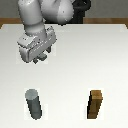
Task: Put the loop with the handle onto the peg.
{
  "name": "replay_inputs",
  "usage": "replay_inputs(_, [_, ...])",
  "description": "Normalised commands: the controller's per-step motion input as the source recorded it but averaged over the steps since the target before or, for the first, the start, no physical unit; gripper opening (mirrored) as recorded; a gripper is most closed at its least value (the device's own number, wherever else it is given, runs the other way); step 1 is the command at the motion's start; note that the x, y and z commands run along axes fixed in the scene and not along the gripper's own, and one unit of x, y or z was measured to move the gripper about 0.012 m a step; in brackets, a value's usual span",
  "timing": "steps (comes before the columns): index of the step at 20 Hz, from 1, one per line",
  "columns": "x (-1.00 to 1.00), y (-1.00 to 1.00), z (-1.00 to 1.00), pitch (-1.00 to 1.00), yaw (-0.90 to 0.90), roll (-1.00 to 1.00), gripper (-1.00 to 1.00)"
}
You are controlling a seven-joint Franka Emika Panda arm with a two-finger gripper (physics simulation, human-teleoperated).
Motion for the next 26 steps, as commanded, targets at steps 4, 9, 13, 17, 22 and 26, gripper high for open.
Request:
replay_inputs(4, [0.00,0.00,-0.75,0.00,0.00,0.00,-1.00])
replay_inputs(9, [0.00,0.00,0.00,0.00,0.00,0.00,-1.00])
replay_inputs(13, [0.00,0.00,0.25,0.00,0.00,0.00,-1.00])
replay_inputs(17, [0.00,0.00,0.75,0.00,0.00,0.00,-1.00])
replay_inputs(22, [0.00,0.00,1.00,0.00,0.03,0.00,-1.00])
replay_inputs(26, [0.00,0.00,0.00,0.00,0.47,0.00,-1.00])
